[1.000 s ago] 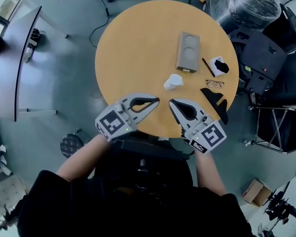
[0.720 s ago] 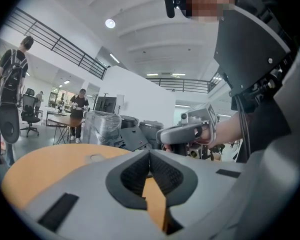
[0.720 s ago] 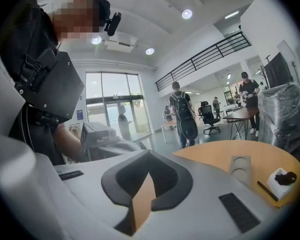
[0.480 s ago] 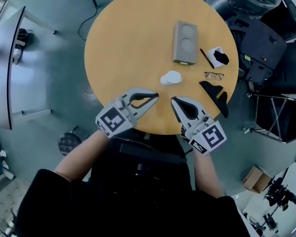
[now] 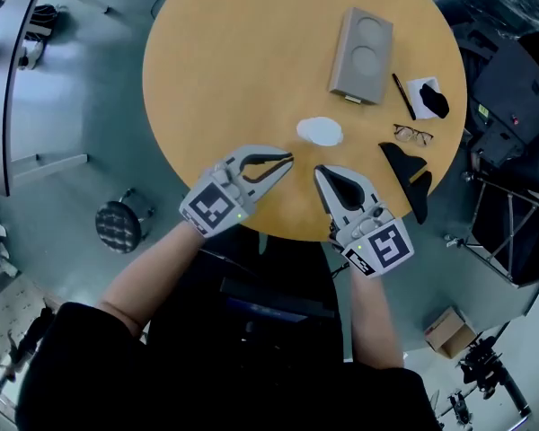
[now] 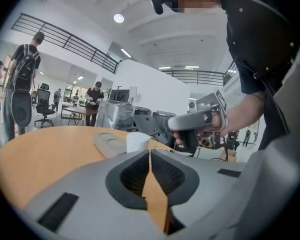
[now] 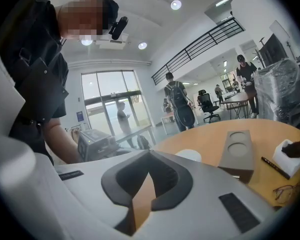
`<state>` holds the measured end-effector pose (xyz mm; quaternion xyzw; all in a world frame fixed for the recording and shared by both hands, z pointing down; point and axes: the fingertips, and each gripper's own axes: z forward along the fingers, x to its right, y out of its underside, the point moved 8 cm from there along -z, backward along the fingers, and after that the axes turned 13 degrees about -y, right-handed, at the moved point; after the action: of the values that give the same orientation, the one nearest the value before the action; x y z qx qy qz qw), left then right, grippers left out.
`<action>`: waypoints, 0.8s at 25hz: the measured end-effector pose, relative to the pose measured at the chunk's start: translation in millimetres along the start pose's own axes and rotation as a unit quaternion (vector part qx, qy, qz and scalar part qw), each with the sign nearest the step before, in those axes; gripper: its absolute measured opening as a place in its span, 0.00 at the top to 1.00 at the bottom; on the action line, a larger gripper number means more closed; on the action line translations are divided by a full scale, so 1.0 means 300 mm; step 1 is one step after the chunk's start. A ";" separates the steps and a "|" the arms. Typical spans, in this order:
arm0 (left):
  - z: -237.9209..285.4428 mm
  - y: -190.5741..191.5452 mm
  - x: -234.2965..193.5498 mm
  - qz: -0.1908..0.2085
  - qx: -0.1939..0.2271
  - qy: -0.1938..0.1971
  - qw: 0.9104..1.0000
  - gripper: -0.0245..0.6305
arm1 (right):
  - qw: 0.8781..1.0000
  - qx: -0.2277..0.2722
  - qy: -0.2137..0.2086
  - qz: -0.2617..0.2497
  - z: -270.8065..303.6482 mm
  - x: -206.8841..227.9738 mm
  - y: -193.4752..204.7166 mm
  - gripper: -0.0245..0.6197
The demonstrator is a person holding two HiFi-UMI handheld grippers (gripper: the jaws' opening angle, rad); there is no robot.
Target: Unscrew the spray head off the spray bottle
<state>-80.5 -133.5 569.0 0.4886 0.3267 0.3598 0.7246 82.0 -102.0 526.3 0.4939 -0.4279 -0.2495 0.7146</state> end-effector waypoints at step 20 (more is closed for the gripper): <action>0.478 0.549 -0.014 0.076 0.016 -0.039 0.996 0.39 | 0.998 0.017 0.014 0.062 -0.049 0.276 0.612 0.98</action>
<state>2.5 -161.4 769.3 0.5375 0.2655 0.3891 0.6995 124.8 -88.1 723.0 0.4816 -0.4520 -0.1907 0.7262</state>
